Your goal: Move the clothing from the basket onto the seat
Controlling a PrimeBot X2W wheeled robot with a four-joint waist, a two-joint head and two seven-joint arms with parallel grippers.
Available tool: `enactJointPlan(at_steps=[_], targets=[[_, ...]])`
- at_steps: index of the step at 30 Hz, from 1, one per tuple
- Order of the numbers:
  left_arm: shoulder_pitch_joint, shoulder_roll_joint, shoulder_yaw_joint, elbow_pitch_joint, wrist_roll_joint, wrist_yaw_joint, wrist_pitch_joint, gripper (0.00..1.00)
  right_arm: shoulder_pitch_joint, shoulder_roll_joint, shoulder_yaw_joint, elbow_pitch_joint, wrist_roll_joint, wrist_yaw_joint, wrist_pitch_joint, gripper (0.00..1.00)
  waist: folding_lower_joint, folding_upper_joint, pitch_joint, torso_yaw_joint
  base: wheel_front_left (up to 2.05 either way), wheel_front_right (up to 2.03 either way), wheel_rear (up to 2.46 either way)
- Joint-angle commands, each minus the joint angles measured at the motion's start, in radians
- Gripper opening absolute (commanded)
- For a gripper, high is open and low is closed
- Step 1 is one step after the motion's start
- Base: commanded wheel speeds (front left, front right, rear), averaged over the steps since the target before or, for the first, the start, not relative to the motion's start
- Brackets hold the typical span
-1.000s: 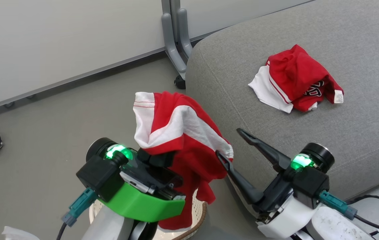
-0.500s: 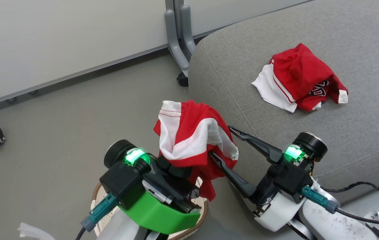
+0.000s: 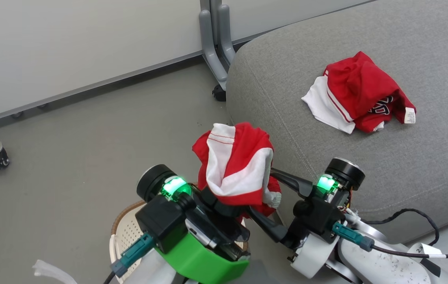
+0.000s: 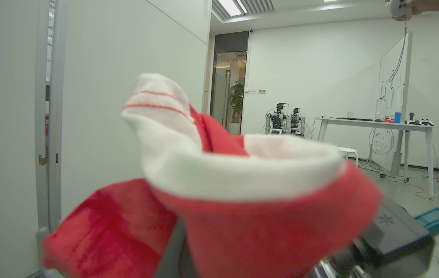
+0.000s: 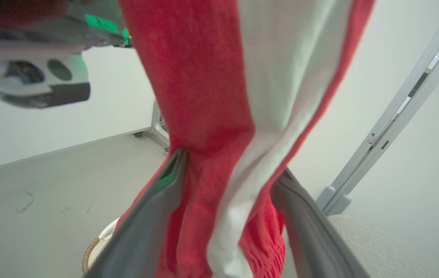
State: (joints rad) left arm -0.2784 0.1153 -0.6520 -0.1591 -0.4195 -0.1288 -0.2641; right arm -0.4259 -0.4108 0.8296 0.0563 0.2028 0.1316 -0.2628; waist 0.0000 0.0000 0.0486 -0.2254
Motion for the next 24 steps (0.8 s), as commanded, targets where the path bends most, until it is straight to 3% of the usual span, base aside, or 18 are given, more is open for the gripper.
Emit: enactJointPlan(at_steps=[1,15,23,24], targets=[[-0.017,0.005,-0.009,-0.001,0.002,-0.003,0.000,0.00,-0.016,0.010,0.011,0.009,0.010,-0.002,-0.003,1.00,0.0000,0.0000,-0.001,0.002,0.00,0.00,0.00],[-0.029,-0.003,-0.082,0.002,-0.018,-0.003,0.000,0.00,-0.058,0.094,0.076,0.118,-0.037,-0.002,-0.003,1.00,0.0000,0.0000,-0.013,0.018,0.00,0.00,0.00],[-0.030,0.001,-0.069,0.000,-0.018,-0.003,0.000,0.00,-0.049,0.143,0.068,0.147,-0.041,-0.002,-0.003,1.00,0.0000,0.0000,-0.010,0.020,0.00,0.00,0.00],[-0.031,0.002,-0.068,0.000,-0.019,-0.003,0.000,0.00,-0.044,0.148,0.058,0.151,-0.035,-0.002,-0.003,0.46,0.0000,0.0000,-0.009,0.020,0.00,0.00,0.00]])
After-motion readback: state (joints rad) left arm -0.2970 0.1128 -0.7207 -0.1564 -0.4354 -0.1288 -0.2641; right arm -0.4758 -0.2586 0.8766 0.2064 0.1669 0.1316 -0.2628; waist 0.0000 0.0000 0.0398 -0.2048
